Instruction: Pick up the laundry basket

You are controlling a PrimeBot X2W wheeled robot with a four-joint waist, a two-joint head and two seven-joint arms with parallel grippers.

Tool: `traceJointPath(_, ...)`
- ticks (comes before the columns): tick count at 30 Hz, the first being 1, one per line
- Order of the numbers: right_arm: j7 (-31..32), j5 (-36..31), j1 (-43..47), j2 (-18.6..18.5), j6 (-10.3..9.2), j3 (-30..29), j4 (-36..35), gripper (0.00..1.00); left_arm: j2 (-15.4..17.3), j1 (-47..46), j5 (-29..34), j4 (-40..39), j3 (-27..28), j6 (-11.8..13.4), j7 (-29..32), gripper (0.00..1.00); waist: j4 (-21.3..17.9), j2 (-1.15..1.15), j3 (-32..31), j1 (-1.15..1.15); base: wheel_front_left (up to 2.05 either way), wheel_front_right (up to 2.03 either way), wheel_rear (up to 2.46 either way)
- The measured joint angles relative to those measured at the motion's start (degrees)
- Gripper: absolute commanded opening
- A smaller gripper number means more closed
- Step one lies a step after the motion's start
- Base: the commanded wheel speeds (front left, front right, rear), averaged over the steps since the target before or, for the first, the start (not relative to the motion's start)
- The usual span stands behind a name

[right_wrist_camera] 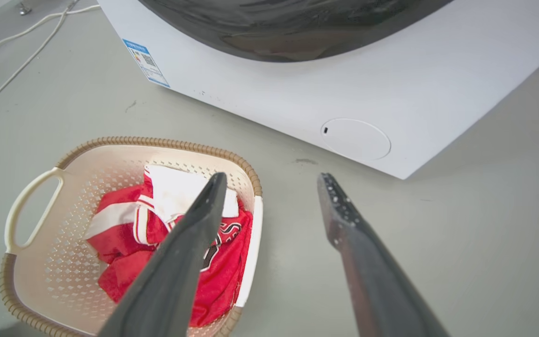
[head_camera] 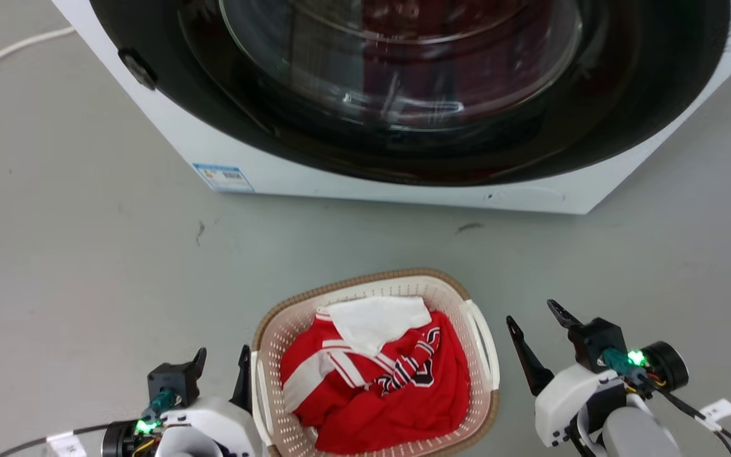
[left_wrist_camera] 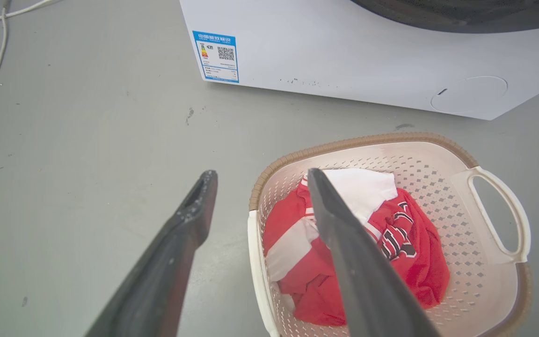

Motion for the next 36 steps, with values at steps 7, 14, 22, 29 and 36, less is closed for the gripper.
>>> traceJointPath(7, 0.0, 2.98, -6.01, -1.96, 0.0, 4.66, 7.54, 1.0, 0.01, -3.89, -1.62, 5.42, -0.92, -0.15, 0.0, 1.0, 0.81, 0.0, 5.61, -0.01, 0.0, 0.0, 0.0)
traceJointPath(14, 0.0, 5.79, -11.02, -3.11, 0.0, 9.54, 14.48, 1.0, 0.04, -6.49, -4.05, 10.74, -2.83, -0.32, -0.01, 1.0, 2.18, 0.0, 11.22, -0.01, 0.0, 0.0, 0.0)
traceJointPath(22, 0.0, 7.24, -15.02, -3.79, 0.0, 12.35, 20.04, 1.0, 0.03, -8.95, -6.05, 13.33, -5.39, -0.7, -0.01, 1.0, 3.17, 0.0, 15.26, -0.01, 0.0, 0.0, 0.0)
traceJointPath(29, 0.0, 8.08, -18.9, -4.24, 0.0, 14.46, 23.93, 1.0, 0.01, -12.12, -7.9, 15.55, -8.39, -0.89, -0.01, 1.0, 3.78, 0.0, 18.98, -0.01, 0.0, 0.0, 0.0)
traceJointPath(36, 0.0, 8.69, -21.78, -4.39, 0.0, 16.1, 25.83, 1.0, 0.02, -14.58, -9.67, 16.8, -10.42, -0.56, -0.01, 1.0, 4.03, 0.0, 22.25, -0.01, 0.0, 0.0, 0.0)
